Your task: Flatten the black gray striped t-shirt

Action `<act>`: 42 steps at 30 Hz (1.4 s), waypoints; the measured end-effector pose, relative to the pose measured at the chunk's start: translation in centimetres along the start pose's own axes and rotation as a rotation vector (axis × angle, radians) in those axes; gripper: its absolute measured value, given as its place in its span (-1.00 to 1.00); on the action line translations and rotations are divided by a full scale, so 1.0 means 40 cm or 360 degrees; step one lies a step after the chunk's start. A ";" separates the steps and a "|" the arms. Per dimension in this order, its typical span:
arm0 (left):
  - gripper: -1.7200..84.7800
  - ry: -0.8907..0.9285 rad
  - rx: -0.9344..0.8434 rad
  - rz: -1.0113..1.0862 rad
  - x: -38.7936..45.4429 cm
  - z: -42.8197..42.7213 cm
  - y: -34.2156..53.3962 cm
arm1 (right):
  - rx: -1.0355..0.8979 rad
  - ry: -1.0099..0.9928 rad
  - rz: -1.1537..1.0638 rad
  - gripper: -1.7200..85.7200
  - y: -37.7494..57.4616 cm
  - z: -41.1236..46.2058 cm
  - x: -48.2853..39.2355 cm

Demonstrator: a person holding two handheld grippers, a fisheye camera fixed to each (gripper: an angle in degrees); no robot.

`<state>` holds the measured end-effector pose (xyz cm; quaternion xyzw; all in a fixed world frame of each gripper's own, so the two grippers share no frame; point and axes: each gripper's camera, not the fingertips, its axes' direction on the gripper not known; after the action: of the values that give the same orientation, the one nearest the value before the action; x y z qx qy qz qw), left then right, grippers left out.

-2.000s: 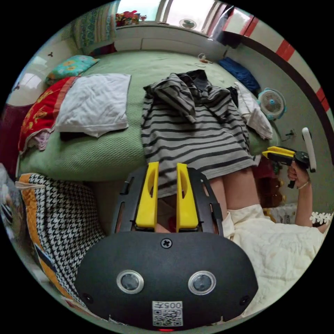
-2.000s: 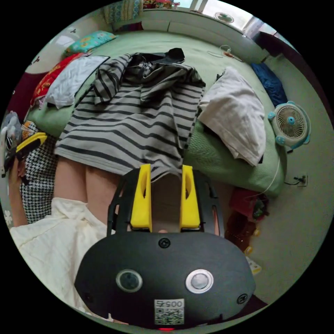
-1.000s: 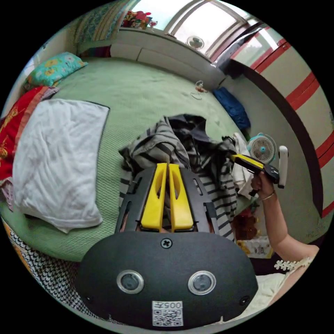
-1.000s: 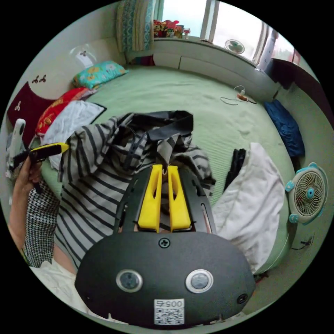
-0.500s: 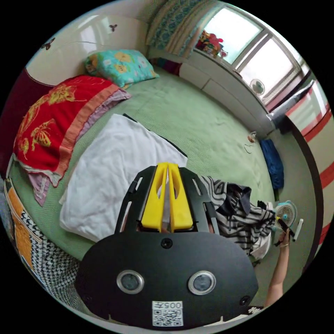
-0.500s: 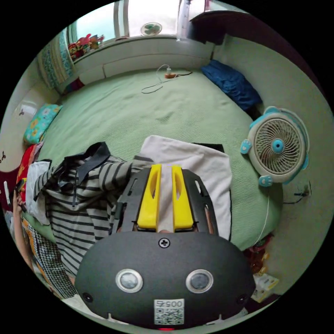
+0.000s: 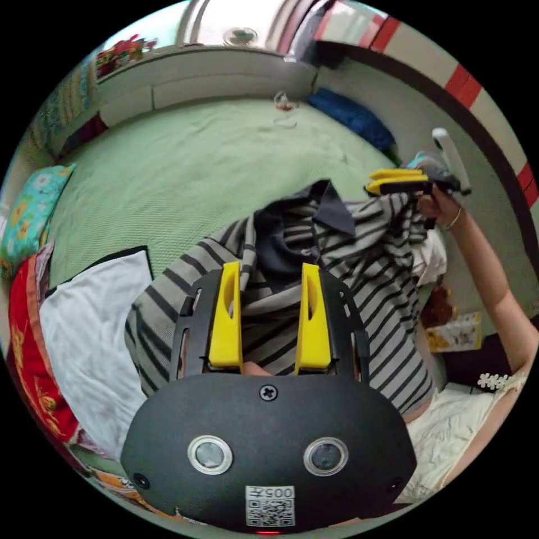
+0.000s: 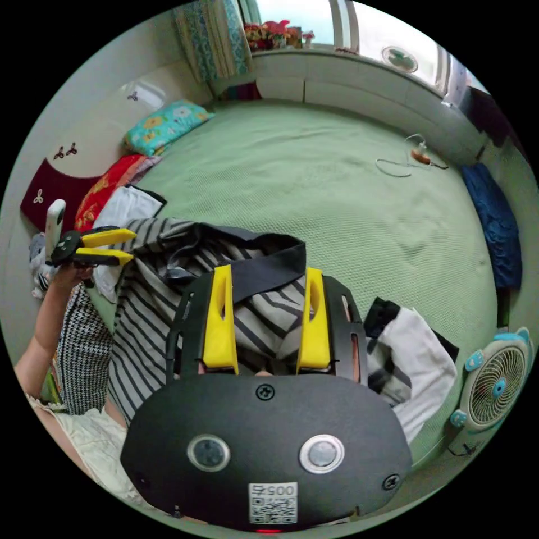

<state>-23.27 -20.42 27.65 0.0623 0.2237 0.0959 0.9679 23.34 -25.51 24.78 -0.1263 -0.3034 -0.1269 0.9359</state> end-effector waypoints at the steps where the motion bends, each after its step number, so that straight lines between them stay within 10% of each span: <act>1: -0.60 -0.0067 -0.0023 0.0009 0.013 0.039 -0.015 | -0.0048 -0.0016 0.0021 -0.61 -0.010 0.032 0.008; 12: -0.95 -0.0219 0.0055 -0.0149 -0.035 0.084 -0.041 | 0.0018 0.0084 0.0181 -0.99 -0.007 0.148 0.043; 28: -0.79 -0.0465 0.0264 -0.0670 -0.266 -0.050 -0.066 | 0.0372 0.0292 0.0473 -0.83 -0.189 -0.001 -0.045; 42: -0.78 -0.0213 0.0370 -0.0432 0.021 -0.265 0.565 | 0.0206 0.0332 -0.0069 -0.76 0.684 -0.195 -0.392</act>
<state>-30.83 2.60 21.54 0.1492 0.1747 -0.0663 0.9710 23.83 0.19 4.88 -0.0450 -0.2145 -0.1397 0.9656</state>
